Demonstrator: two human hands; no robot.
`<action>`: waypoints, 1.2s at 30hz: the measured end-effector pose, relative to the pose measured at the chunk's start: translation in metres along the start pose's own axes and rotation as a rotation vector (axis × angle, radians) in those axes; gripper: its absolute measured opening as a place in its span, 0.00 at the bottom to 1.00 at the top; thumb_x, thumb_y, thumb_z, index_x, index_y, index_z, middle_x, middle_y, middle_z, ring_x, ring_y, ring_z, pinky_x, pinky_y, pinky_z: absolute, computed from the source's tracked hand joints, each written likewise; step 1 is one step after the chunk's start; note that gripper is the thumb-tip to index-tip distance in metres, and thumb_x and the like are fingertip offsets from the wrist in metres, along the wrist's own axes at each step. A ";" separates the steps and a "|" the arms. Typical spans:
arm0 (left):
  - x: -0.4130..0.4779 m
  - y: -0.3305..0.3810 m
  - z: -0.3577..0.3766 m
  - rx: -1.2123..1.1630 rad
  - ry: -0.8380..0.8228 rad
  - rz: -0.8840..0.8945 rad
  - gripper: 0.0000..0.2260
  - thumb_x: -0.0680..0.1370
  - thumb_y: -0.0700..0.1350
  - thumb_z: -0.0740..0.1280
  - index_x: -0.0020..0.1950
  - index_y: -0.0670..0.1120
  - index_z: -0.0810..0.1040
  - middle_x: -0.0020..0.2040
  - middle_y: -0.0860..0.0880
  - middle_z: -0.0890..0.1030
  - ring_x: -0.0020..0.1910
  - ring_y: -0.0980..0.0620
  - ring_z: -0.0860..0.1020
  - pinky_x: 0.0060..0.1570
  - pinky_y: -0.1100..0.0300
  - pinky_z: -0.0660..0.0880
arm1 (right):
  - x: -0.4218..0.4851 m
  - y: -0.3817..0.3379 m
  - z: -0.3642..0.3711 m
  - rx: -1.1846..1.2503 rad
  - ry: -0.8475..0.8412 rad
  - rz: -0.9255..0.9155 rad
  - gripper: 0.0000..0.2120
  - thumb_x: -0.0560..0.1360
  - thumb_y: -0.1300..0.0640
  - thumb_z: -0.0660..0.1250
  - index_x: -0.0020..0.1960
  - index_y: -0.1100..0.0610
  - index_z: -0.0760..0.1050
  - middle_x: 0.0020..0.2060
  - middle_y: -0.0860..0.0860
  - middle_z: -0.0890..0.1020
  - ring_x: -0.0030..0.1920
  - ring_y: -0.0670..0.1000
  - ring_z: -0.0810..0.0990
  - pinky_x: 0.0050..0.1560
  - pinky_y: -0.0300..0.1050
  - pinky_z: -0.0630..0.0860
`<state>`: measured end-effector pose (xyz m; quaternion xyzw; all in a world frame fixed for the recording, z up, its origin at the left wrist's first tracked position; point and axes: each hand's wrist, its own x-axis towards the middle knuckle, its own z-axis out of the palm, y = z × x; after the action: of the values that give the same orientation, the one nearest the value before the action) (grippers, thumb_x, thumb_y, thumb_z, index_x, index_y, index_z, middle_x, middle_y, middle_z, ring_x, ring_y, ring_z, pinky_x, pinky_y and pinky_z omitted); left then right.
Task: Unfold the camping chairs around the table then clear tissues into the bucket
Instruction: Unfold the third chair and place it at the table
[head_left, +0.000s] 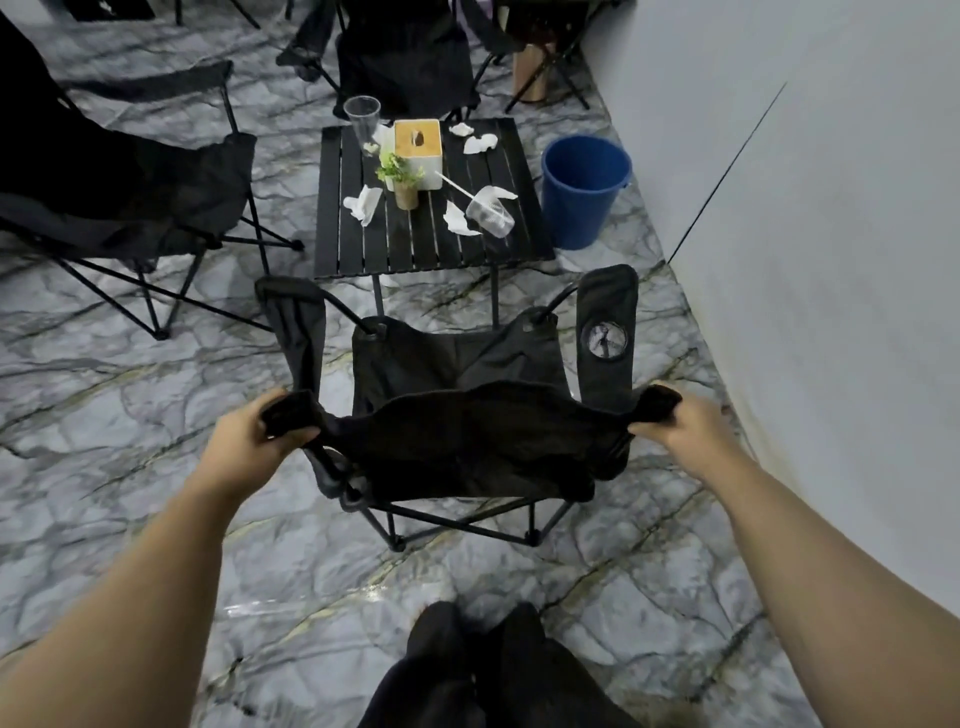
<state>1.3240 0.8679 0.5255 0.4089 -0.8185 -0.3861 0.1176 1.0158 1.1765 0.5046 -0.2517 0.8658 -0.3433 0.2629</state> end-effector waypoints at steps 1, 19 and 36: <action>0.003 0.002 -0.006 0.049 0.025 0.020 0.11 0.70 0.36 0.73 0.49 0.44 0.77 0.37 0.47 0.77 0.42 0.47 0.74 0.38 0.69 0.68 | 0.002 -0.003 -0.001 -0.037 0.000 -0.009 0.14 0.69 0.65 0.74 0.53 0.60 0.76 0.43 0.55 0.81 0.52 0.55 0.79 0.46 0.43 0.70; -0.014 -0.034 -0.030 -0.072 0.004 0.000 0.22 0.67 0.37 0.76 0.48 0.62 0.76 0.47 0.70 0.79 0.52 0.55 0.78 0.55 0.59 0.73 | -0.005 -0.022 0.017 -0.031 0.030 -0.213 0.23 0.68 0.63 0.75 0.58 0.46 0.73 0.52 0.46 0.78 0.57 0.46 0.75 0.58 0.40 0.68; -0.004 -0.017 -0.019 0.048 -0.130 0.035 0.13 0.72 0.31 0.69 0.41 0.50 0.77 0.39 0.53 0.79 0.36 0.65 0.78 0.35 0.79 0.70 | -0.001 -0.031 0.026 -0.377 -0.062 -0.179 0.09 0.72 0.64 0.70 0.41 0.52 0.74 0.40 0.50 0.78 0.44 0.51 0.76 0.39 0.40 0.67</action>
<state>1.3455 0.8544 0.5263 0.3714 -0.8404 -0.3900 0.0608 1.0404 1.1456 0.5110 -0.3829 0.8803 -0.1893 0.2062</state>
